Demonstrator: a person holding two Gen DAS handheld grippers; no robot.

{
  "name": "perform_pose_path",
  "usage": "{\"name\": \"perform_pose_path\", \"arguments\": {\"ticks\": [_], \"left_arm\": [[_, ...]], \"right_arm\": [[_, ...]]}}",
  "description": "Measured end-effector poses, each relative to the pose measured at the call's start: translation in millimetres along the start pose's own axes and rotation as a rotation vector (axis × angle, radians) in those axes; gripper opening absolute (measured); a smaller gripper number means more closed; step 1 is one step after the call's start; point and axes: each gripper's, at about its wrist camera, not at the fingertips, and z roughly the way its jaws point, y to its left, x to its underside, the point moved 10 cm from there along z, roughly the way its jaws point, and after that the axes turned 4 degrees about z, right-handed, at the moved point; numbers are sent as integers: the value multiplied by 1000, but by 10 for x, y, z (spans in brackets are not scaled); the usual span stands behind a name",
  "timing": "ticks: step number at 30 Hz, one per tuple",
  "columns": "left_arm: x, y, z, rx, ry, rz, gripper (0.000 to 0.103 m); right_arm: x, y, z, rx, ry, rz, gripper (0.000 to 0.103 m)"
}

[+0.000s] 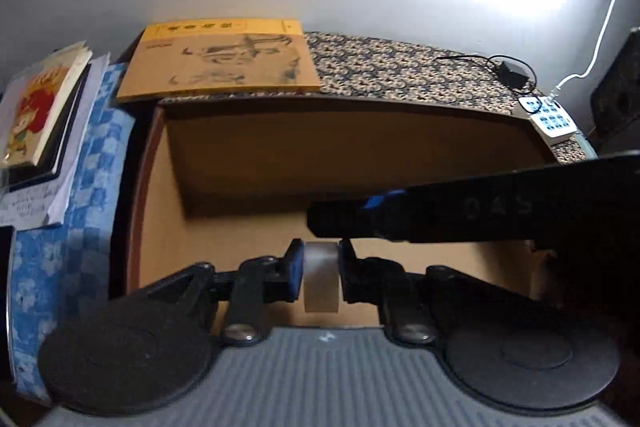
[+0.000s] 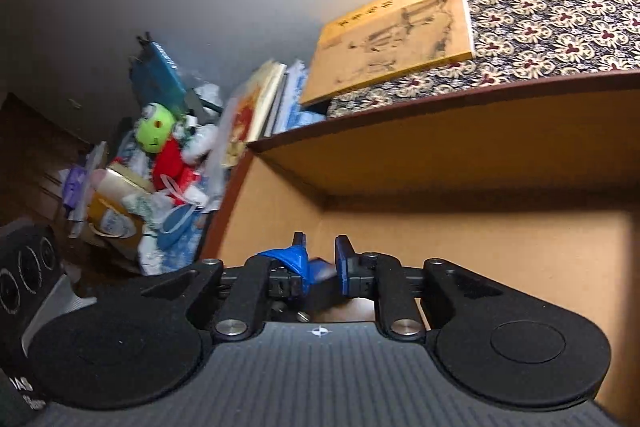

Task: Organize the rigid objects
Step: 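Lift the tape roll with the right gripper and carry it over the box, then open the right gripper to drop the tape roll into the box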

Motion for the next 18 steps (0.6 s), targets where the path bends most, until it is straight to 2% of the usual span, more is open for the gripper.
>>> {"name": "perform_pose_path", "arguments": {"ticks": [1,3,4,5,6,11,14,18], "left_arm": [[-2,48,24,-11,6,-14,13],[9,90,-2,-21,13,-37,27],[-6,75,-18,-12,8,-42,38],[-27,56,-42,-20,1,-37,61],[-40,37,-58,-31,-4,-27,74],[-117,-23,-102,-136,-36,44,75],[-87,-12,-155,-149,-23,13,75],[-80,-56,-382,-205,-52,16,76]], "right_arm": [[19,-42,16,14,4,4,0],[18,-114,19,22,6,19,0],[16,-145,-5,28,-3,30,0],[-7,-164,-21,35,-15,41,1],[-26,-188,-55,44,-30,49,1],[-85,-254,-213,106,-76,33,3],[-70,-297,-329,166,-98,15,3],[-42,-382,-442,282,-126,-25,3]]}}
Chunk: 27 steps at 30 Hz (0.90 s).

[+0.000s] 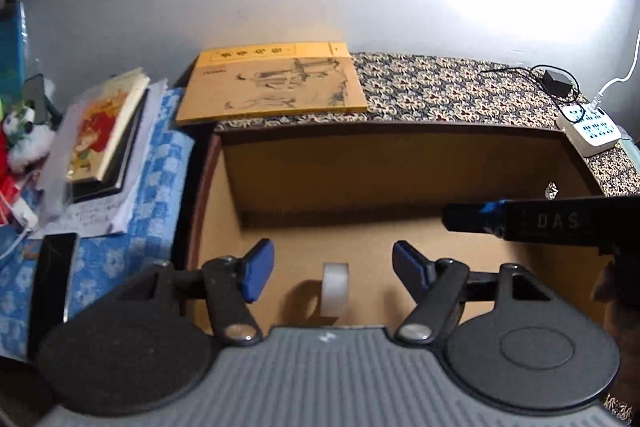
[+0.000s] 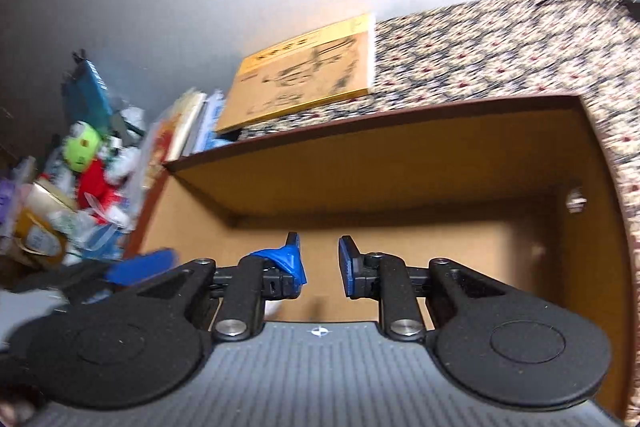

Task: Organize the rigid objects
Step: 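Open the right gripper to drop the tape roll into the box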

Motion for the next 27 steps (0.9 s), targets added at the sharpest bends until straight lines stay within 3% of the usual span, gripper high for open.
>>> {"name": "perform_pose_path", "arguments": {"ticks": [4,12,18,27], "left_arm": [[38,-24,-231,-25,-13,-24,79],[246,-24,-632,-123,-37,-44,83],[445,-102,-896,-225,-38,-28,87],[715,-382,-1187,-301,-7,-33,88]], "right_arm": [[68,-83,-101,107,-11,-45,3],[271,-57,-437,145,-48,-66,5],[458,2,-760,76,-72,-68,5],[744,3,-1143,-5,-96,-90,5]]}}
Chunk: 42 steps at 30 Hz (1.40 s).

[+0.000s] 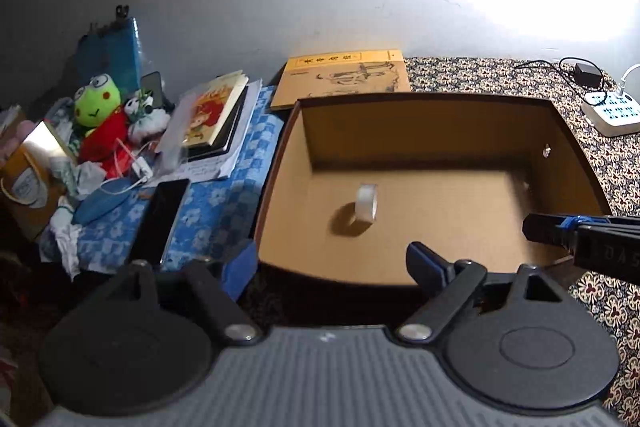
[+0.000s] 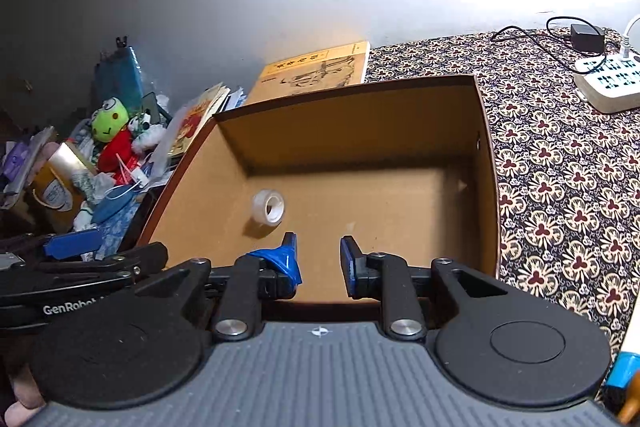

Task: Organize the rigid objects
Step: 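Open the right gripper to drop the tape roll into the box, then move the right gripper back and grasp the orange tape measure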

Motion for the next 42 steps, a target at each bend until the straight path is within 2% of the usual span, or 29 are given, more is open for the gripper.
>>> {"name": "perform_pose_path", "arguments": {"ticks": [4,16,21,28,32,36,42], "left_arm": [[141,-89,-102,-26,21,-3,88],[485,-340,-295,-61,73,-13,89],[609,-411,-312,-69,99,-14,89],[888,-448,-282,-50,147,-19,91],[1104,-453,-280,9,171,-36,91],[1309,-515,-346,131,170,-50,91],[1479,-829,-457,273,147,9,91]], "right_arm": [[85,-39,-150,-10,-32,-14,7],[364,-200,-416,-44,-45,-13,8],[538,-229,-443,-46,-7,-47,8],[853,-303,-434,-101,96,-26,8],[1063,-354,-438,-131,151,10,8],[1219,-405,-461,-153,170,39,8],[1372,-465,-412,-196,181,91,8]]}}
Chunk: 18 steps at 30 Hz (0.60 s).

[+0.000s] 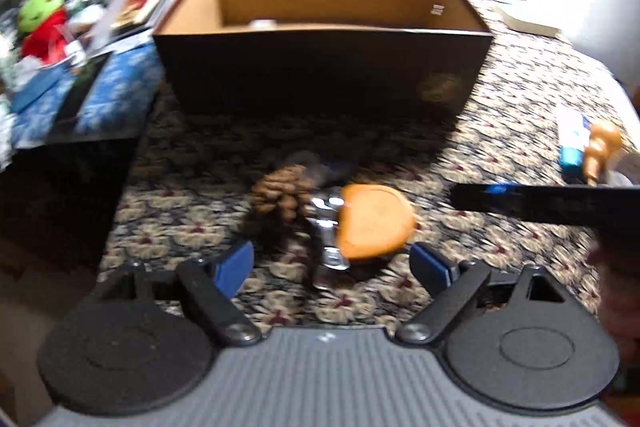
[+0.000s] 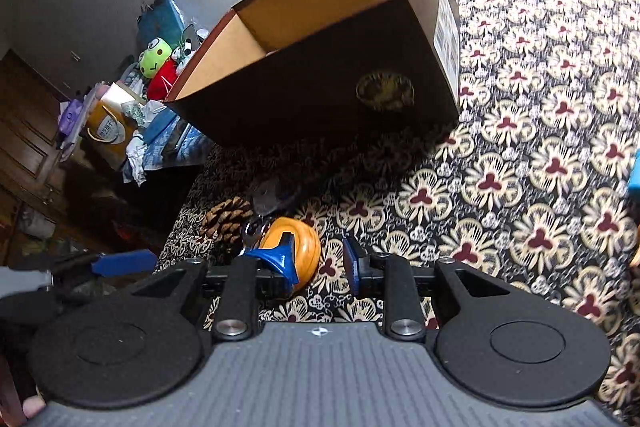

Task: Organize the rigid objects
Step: 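Move the right gripper back and grasp the orange tape measure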

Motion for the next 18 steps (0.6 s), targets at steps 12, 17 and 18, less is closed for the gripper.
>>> {"name": "perform_pose_path", "arguments": {"ticks": [12,17,18], "left_arm": [[-89,-202,78,200,-50,45,78],[-159,-395,64,306,-63,98,79],[-147,-422,118,304,-51,110,79]], "right_arm": [[96,-68,172,-36,5,63,8],[17,-155,191,-55,-3,121,8],[-1,-159,197,-64,-2,128,8]]}}
